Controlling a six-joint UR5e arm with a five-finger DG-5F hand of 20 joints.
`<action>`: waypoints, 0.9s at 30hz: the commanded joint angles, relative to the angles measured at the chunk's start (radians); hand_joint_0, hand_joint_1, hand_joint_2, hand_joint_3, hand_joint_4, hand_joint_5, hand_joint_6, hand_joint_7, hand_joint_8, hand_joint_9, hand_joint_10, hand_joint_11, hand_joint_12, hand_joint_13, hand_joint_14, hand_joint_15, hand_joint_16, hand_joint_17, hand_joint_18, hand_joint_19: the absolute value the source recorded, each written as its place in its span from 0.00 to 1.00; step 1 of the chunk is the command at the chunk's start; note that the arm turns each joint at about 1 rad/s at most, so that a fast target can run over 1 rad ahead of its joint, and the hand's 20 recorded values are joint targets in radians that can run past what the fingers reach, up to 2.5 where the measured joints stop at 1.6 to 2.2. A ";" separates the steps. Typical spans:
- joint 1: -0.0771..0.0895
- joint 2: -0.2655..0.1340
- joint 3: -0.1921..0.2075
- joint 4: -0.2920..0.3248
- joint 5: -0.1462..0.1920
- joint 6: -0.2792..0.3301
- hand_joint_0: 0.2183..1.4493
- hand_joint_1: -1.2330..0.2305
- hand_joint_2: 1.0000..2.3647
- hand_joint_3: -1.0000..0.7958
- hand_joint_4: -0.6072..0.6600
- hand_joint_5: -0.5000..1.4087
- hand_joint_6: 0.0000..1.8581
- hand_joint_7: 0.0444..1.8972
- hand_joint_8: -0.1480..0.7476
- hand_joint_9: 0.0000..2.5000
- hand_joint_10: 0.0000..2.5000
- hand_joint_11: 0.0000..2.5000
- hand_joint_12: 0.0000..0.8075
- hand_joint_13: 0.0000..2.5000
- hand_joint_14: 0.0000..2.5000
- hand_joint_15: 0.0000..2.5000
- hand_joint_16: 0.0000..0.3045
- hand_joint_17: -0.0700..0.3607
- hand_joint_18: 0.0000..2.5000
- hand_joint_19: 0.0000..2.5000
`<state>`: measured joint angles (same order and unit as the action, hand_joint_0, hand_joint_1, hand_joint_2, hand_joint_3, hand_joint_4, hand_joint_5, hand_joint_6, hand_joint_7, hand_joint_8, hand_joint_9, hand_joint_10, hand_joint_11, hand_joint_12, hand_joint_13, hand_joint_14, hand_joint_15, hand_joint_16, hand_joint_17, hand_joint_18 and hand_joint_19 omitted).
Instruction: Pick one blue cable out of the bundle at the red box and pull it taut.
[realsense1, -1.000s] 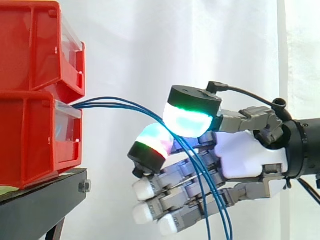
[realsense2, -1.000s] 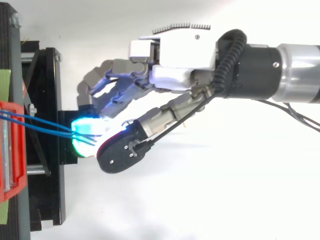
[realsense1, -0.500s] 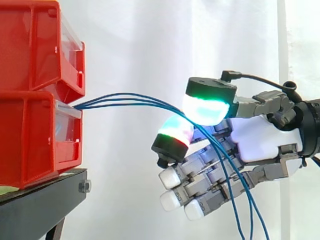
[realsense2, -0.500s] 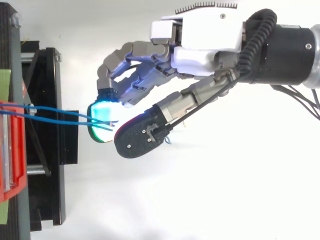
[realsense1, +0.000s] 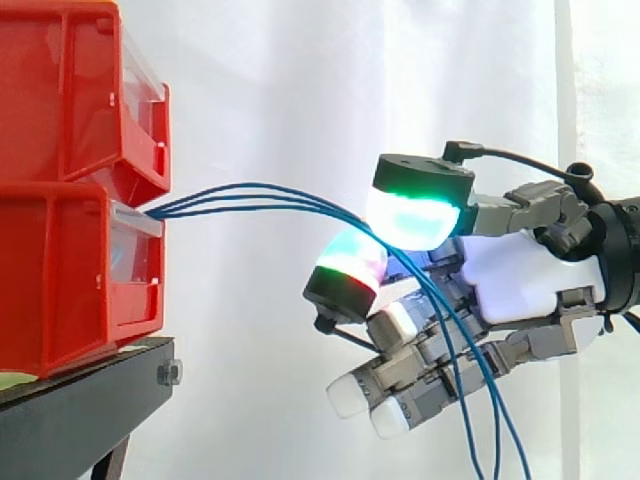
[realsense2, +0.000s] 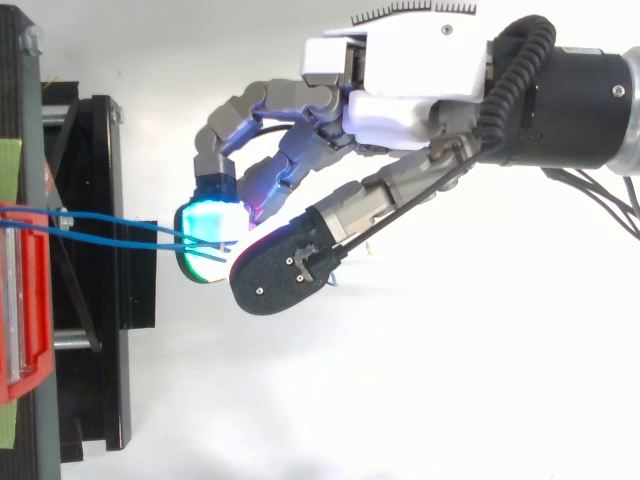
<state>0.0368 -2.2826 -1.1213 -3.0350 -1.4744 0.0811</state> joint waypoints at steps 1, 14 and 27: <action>0.000 0.000 0.000 -0.001 0.000 0.000 0.36 0.27 0.01 0.35 0.57 0.17 0.48 0.50 0.55 0.39 0.01 0.39 0.42 0.27 0.01 0.14 0.16 0.42 0.21 0.13; 0.000 0.000 0.000 -0.001 0.000 0.005 0.37 0.27 0.01 0.34 0.57 0.17 0.47 0.49 0.55 0.40 0.01 0.41 0.41 0.33 0.01 0.20 0.16 0.42 0.22 0.14; -0.002 0.003 0.005 -0.001 0.000 0.006 0.39 0.18 0.00 0.28 0.61 0.17 0.47 0.49 0.53 0.39 0.01 0.41 0.41 0.33 0.01 0.20 0.16 0.42 0.23 0.12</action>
<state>0.0356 -2.2798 -1.1179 -3.0358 -1.4742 0.0868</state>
